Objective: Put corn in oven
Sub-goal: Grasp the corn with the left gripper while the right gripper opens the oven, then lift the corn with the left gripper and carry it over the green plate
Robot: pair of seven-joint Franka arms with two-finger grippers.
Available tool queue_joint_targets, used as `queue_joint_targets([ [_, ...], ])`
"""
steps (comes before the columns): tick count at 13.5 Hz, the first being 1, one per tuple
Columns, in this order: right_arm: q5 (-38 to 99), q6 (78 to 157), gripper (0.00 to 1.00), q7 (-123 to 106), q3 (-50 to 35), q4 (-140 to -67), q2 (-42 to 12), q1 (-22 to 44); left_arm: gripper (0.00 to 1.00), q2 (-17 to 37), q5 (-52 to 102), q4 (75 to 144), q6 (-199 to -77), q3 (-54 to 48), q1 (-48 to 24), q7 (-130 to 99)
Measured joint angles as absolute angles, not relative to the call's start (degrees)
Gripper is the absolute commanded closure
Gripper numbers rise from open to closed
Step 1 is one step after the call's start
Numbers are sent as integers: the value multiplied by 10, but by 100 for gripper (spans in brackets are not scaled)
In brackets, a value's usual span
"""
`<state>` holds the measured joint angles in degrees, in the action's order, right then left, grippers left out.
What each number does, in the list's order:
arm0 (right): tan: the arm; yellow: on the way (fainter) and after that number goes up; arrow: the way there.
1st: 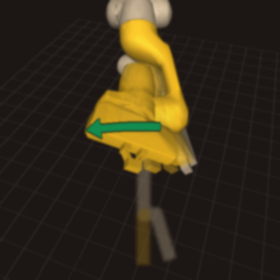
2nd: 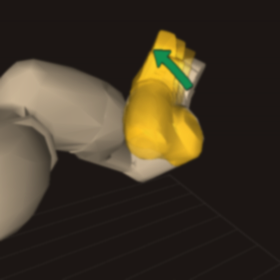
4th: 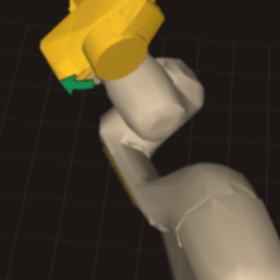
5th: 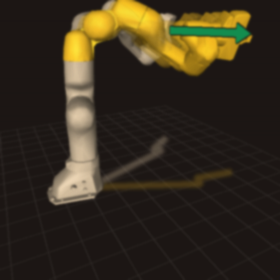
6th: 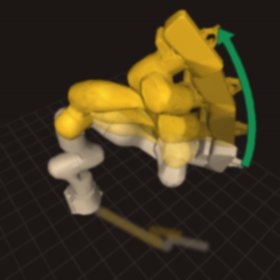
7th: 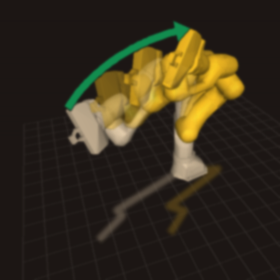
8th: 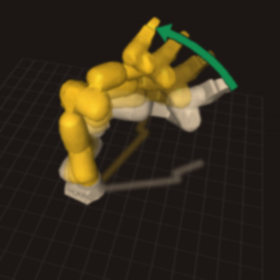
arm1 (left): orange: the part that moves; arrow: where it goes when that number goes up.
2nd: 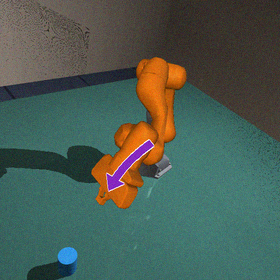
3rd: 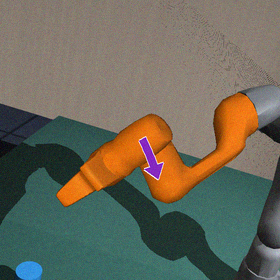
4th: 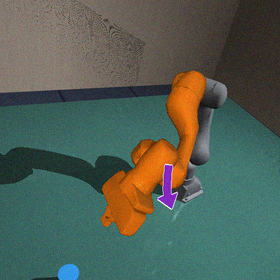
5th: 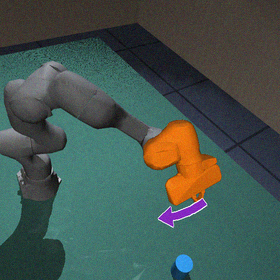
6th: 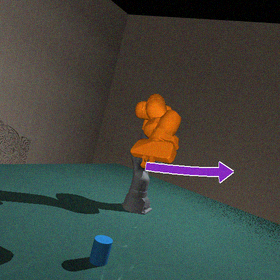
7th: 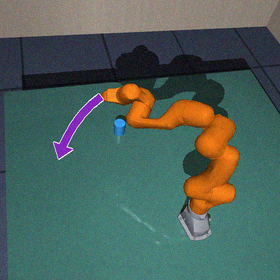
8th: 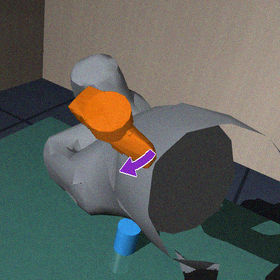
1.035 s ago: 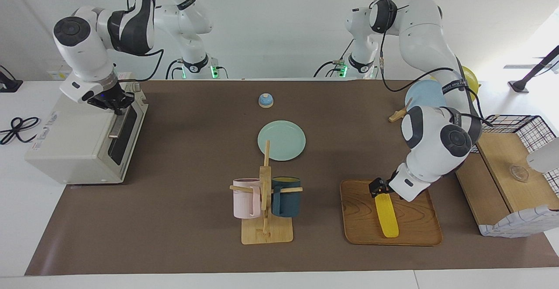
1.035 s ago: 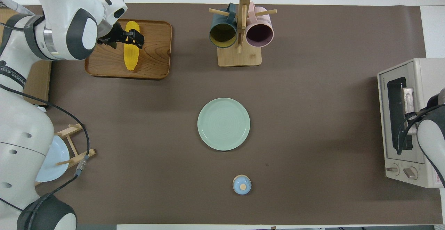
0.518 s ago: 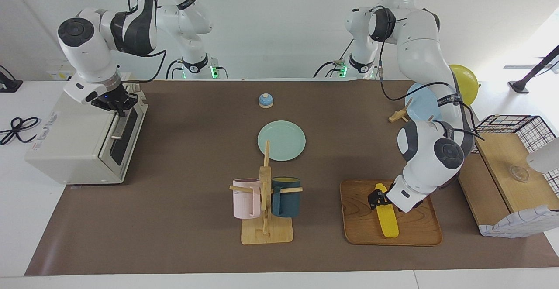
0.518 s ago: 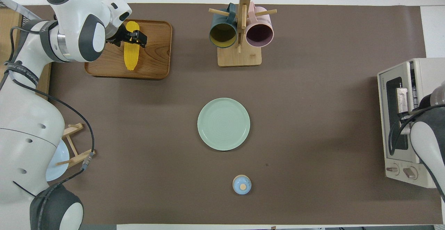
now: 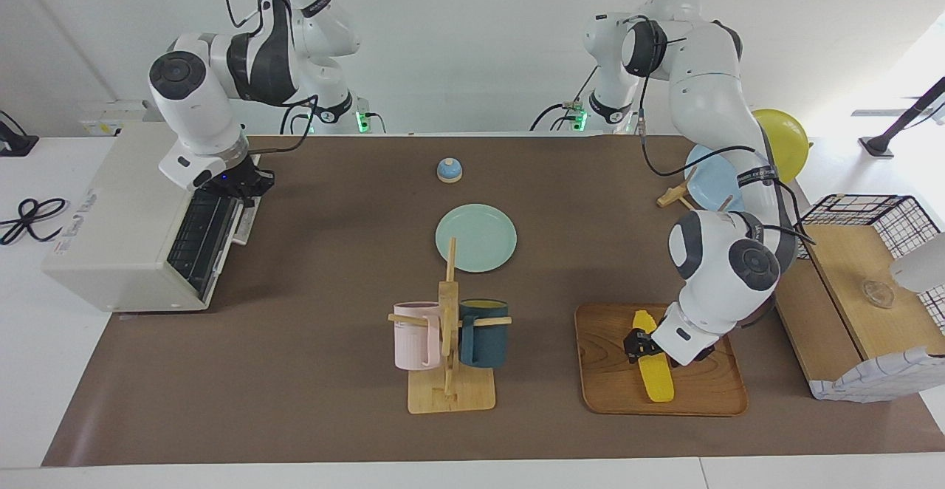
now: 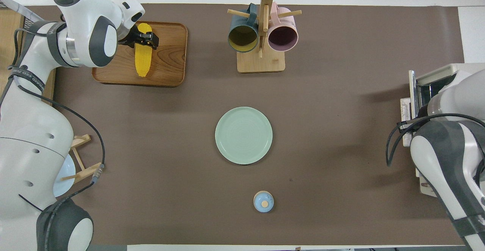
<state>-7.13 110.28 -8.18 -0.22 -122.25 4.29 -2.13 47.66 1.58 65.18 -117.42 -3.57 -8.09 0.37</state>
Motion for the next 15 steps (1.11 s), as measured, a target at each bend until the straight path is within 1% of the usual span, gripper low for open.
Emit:
queue_joint_targets([
  [1,-66,1118,100,-74,-3,-1231,38,-14,28,479,14,652,-1176,-36,-81,4],
  [2,-60,1137,100,-66,-4,-1242,31,-7,51,480,14,652,-1177,-36,-81,4],
  [3,-54,1162,100,-58,-5,-1253,23,-2,78,481,14,652,-1177,-36,-81,4],
  [4,-50,1185,100,-53,-7,-1264,15,2,100,481,14,652,-1177,-36,-81,4],
  [8,-50,1268,100,-30,-8,-1305,-11,15,100,480,14,648,-1169,-36,-81,5],
  [10,-48,1300,100,-26,-9,-1318,-26,15,100,463,18,641,-1132,-36,-81,3],
  [12,-36,1320,100,-21,-9,-1320,-46,13,100,423,27,637,-1086,-37,-82,-15],
  [14,-31,1331,100,-17,-7,-1318,-61,15,100,369,30,653,-1045,-38,-87,-32],
  [15,-31,1331,93,-12,-5,-1317,-61,18,100,336,33,679,-1033,-41,-92,-42],
])
